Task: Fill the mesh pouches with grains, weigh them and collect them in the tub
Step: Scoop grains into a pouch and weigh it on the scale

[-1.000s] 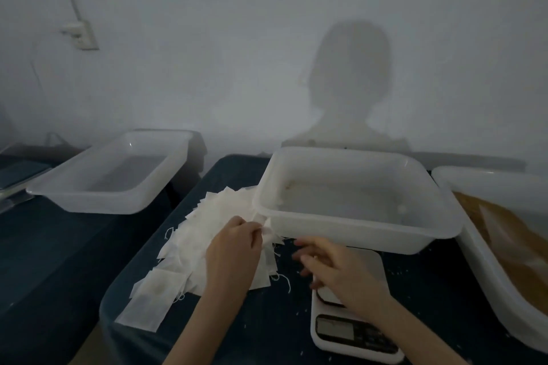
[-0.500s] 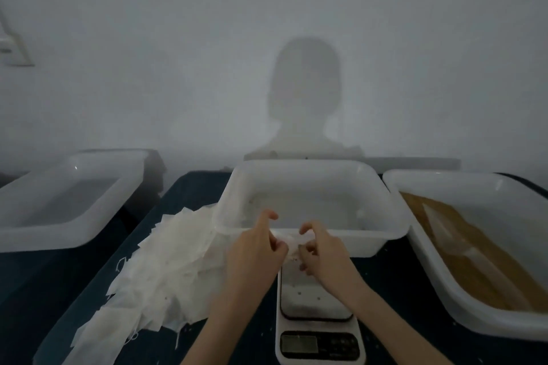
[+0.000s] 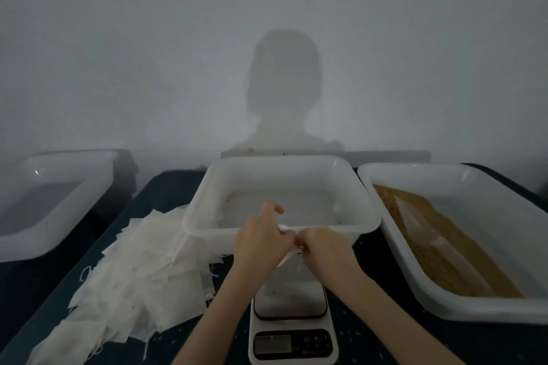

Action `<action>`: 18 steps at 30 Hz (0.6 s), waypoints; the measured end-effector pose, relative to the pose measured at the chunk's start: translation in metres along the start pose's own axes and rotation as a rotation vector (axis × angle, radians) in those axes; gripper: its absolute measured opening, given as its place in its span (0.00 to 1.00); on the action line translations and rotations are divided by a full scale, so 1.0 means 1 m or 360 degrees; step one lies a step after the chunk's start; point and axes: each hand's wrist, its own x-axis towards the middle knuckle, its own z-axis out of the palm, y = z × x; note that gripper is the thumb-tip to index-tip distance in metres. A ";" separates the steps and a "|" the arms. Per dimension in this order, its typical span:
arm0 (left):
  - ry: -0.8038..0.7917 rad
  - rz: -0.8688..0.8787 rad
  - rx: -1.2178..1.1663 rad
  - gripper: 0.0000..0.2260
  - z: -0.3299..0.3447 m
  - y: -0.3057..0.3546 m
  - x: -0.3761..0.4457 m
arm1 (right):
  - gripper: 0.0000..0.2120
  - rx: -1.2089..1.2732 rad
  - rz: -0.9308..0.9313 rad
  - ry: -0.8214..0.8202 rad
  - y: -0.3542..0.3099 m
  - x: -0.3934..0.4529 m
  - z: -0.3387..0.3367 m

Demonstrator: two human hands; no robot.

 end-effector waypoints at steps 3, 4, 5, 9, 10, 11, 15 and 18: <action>-0.0076 0.0180 -0.0171 0.18 0.003 0.002 -0.002 | 0.11 0.0075 -0.0018 0.0012 0.009 -0.001 -0.004; -0.0139 0.0274 -0.0264 0.19 0.003 0.001 -0.004 | 0.10 0.0118 -0.0020 -0.0007 0.012 -0.001 -0.008; -0.0213 0.0378 -0.0331 0.21 0.002 -0.001 -0.005 | 0.10 0.0162 -0.0019 -0.0035 0.016 -0.002 -0.012; -0.0490 0.0714 0.0043 0.36 0.003 -0.002 -0.008 | 0.09 0.0339 -0.0024 -0.0108 0.028 -0.005 -0.025; -0.0515 0.0743 0.0139 0.38 0.006 -0.003 -0.008 | 0.13 0.0377 -0.0044 -0.0116 0.030 -0.006 -0.028; -0.0523 0.0707 0.0131 0.38 0.009 -0.004 -0.008 | 0.16 0.0402 -0.0070 -0.0126 0.032 -0.007 -0.031; -0.0526 0.0555 -0.0115 0.27 0.017 -0.009 -0.007 | 0.12 0.0417 -0.0141 -0.0161 0.041 -0.011 -0.035; -0.0592 0.0532 -0.0137 0.18 0.022 -0.006 -0.003 | 0.06 0.0552 -0.0211 -0.0186 0.048 -0.016 -0.036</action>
